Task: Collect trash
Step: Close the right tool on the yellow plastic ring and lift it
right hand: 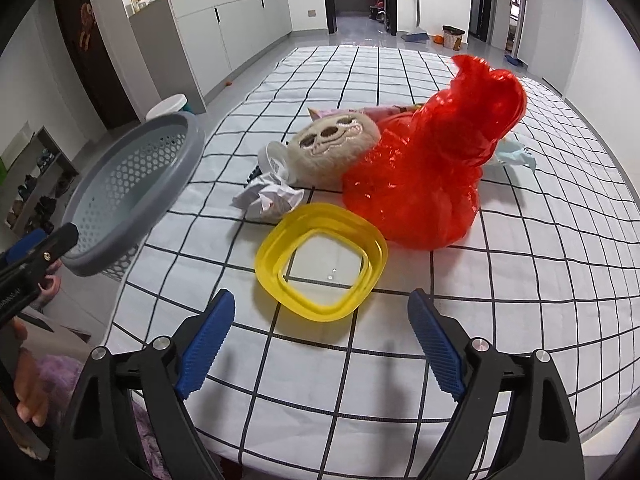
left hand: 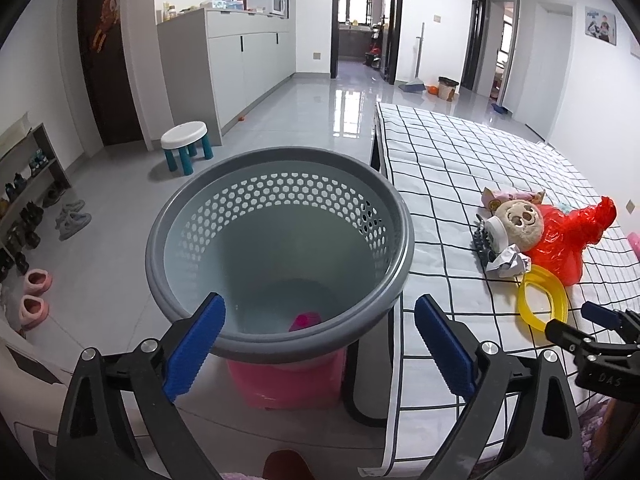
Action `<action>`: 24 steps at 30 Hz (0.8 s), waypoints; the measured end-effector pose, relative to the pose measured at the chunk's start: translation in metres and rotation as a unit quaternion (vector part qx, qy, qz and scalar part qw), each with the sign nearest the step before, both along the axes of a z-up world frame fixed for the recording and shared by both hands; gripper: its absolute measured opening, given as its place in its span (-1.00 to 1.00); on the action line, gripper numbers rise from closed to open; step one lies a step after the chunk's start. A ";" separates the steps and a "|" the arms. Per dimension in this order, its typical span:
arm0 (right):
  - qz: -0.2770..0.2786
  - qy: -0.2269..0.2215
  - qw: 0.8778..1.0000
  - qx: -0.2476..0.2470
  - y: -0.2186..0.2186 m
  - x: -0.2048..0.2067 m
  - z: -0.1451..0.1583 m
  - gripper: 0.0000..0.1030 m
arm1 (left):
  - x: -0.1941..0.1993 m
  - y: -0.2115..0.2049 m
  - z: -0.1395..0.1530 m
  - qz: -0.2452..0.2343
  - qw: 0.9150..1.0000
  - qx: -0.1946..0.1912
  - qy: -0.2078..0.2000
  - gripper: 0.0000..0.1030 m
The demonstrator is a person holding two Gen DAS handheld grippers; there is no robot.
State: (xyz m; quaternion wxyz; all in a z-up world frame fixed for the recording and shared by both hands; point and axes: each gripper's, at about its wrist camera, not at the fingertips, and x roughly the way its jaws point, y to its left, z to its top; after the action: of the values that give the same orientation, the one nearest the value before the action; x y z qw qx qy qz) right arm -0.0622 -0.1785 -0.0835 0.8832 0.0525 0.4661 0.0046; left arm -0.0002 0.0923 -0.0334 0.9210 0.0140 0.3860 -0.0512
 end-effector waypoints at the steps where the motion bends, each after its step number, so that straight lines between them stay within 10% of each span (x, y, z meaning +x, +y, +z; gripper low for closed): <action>1: -0.001 0.002 1.000 -0.002 0.000 0.001 -0.002 0.65 | 0.000 -0.001 0.000 0.000 1.000 0.000 0.000 0.83; 24: -0.027 0.024 0.999 -0.022 0.006 0.037 -0.023 0.66 | 0.001 -0.008 -0.003 -0.011 1.000 0.006 0.002 0.86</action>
State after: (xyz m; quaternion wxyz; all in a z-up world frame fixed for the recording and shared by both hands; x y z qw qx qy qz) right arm -0.0253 -0.1729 -0.1067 0.8725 0.0462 0.4854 -0.0310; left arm 0.0005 0.0839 -0.0362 0.9193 0.0239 0.3884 -0.0588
